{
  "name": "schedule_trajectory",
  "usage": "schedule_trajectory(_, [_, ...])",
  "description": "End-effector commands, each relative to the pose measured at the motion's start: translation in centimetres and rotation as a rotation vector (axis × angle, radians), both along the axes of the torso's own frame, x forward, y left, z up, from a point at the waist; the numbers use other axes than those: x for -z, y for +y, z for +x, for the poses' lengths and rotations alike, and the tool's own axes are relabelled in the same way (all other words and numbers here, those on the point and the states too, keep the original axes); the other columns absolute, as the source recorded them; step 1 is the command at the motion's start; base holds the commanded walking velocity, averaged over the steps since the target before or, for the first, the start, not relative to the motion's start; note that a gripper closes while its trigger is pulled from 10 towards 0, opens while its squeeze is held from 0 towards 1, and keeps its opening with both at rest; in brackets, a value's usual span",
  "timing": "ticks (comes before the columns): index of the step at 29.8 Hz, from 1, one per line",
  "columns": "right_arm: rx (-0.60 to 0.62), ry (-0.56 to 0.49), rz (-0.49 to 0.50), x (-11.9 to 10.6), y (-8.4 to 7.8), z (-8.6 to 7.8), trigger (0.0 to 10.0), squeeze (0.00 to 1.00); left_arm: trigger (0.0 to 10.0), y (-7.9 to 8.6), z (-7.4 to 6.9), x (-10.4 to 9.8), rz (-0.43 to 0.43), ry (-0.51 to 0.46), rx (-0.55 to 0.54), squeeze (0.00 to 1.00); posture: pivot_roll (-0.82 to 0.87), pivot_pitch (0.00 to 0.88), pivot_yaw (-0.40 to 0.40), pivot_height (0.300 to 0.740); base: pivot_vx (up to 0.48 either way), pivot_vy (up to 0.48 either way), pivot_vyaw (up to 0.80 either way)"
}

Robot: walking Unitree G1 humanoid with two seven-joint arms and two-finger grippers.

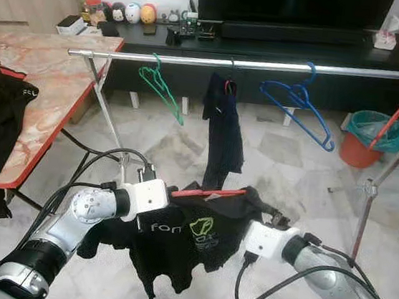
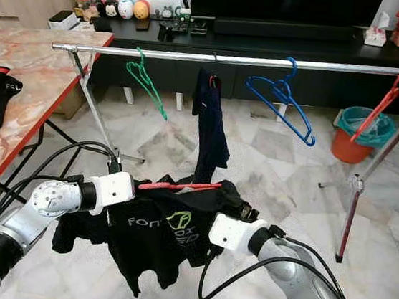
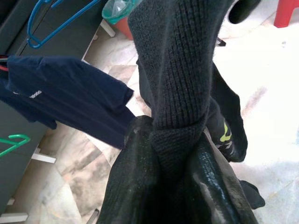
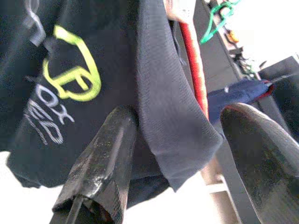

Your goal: Hang hanger

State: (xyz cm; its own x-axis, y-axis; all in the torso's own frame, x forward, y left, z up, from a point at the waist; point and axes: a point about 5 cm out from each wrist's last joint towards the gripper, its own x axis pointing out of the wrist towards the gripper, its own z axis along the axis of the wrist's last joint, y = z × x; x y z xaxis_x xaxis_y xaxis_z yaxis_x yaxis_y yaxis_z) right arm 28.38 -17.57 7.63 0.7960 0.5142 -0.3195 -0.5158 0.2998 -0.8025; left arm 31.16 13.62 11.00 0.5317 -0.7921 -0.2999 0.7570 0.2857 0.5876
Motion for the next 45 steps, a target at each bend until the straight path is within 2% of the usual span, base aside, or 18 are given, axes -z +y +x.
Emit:
schedule_trajectory(1, [0.03,-0.027,-0.019,0.1,-0.2,0.3,10.0,0.0,10.0,0.1,0.5,-1.2,-0.025,-0.035,-0.009,0.0,-0.08,0.041,0.059,0.74,0.0,0.0,0.0])
schedule_trajectory(8, [0.078,-0.051,-0.031,0.1,-1.0,0.8,10.0,0.0,10.0,0.1,0.4,-1.3,-0.029,-0.03,0.002,0.0,-0.08,0.043,0.06,0.74,0.0,0.0,0.0])
schedule_trajectory(9, [0.111,-0.069,-0.064,0.4,-1.6,1.0,10.0,0.0,10.0,0.2,0.4,-1.5,-0.033,-0.03,0.006,0.0,-0.08,0.043,0.06,0.74,0.0,0.0,0.0])
schedule_trajectory(17, [0.177,-0.115,-0.09,0.6,-2.8,1.5,10.0,0.0,10.0,0.0,0.4,-1.9,-0.044,-0.033,0.018,0.0,-0.07,0.042,0.06,0.74,0.0,0.0,0.0])
schedule_trajectory(18, [0.18,-0.118,-0.091,0.7,-2.9,1.5,5.0,0.0,10.0,0.0,0.4,-2.0,-0.047,-0.034,0.018,0.0,-0.07,0.042,0.06,0.74,0.0,0.0,0.0])
schedule_trajectory(19, [0.184,-0.119,-0.088,0.7,-2.9,1.5,1.4,0.0,10.0,0.0,0.4,-2.1,-0.05,-0.036,0.019,0.0,-0.07,0.042,0.06,0.74,0.0,0.0,0.0])
schedule_trajectory(20, [0.185,-0.117,-0.087,0.7,-3.0,1.5,0.0,0.0,10.0,-0.1,0.5,-2.1,-0.052,-0.037,0.018,0.0,-0.07,0.042,0.06,0.74,0.0,0.0,0.0])
schedule_trajectory(30, [0.221,-0.125,-0.1,0.9,-3.7,1.7,0.0,0.0,10.0,-0.3,0.5,-2.7,-0.077,-0.037,0.029,0.0,-0.07,0.042,0.06,0.74,0.0,0.0,0.0])
schedule_trajectory(45, [0.22,-0.131,-0.104,1.3,-3.6,1.9,0.0,0.0,10.0,-0.8,-0.7,-2.3,-0.075,0.052,0.115,0.0,-0.07,0.042,0.059,0.74,0.0,0.0,0.0])
